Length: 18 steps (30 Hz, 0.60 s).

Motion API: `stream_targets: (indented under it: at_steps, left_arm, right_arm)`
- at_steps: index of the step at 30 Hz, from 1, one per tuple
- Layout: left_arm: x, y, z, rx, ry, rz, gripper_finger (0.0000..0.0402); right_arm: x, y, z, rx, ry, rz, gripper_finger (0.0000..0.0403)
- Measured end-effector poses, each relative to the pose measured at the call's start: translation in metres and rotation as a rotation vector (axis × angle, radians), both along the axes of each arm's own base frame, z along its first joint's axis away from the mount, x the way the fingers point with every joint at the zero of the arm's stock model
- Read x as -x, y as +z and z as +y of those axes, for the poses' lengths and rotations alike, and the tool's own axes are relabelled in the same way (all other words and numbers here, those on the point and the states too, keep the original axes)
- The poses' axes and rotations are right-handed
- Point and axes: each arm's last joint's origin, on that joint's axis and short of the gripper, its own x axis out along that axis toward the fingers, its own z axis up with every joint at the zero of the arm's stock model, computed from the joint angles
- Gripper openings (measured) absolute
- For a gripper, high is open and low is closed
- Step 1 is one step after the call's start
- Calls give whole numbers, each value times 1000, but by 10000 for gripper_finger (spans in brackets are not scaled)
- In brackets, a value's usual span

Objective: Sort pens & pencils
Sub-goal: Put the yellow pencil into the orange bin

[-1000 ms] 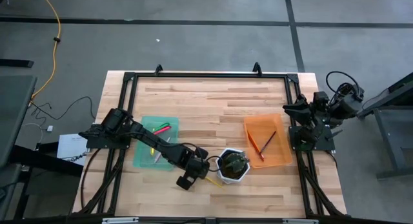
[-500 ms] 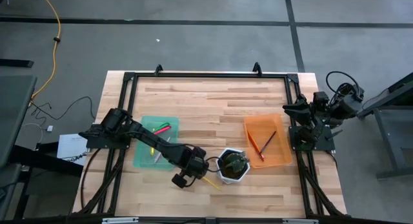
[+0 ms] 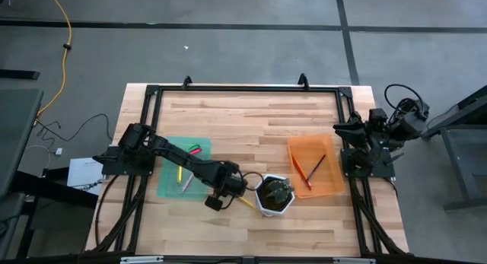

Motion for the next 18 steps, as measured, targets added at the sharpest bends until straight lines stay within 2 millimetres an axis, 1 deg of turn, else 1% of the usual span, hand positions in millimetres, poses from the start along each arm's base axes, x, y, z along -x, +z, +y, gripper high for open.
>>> stream_targets:
  at_steps: [8, 13, 15, 18]
  left_arm:
    - [1, 23, 30, -70, 103, -69, 14]
    - [4, 30, 50, -79, 131, -46, 14]
    - [7, 31, 54, -56, 117, -25, 14]
    - [6, 33, 52, -12, 68, -31, 14]
  right_arm:
    - [-1, -3, 1, -24, 11, 25, 103]
    - [-1, -3, 1, -23, 10, 25, 103]
    - [-1, -3, 1, -24, 10, 25, 103]
    - [-1, -3, 1, -23, 10, 25, 103]
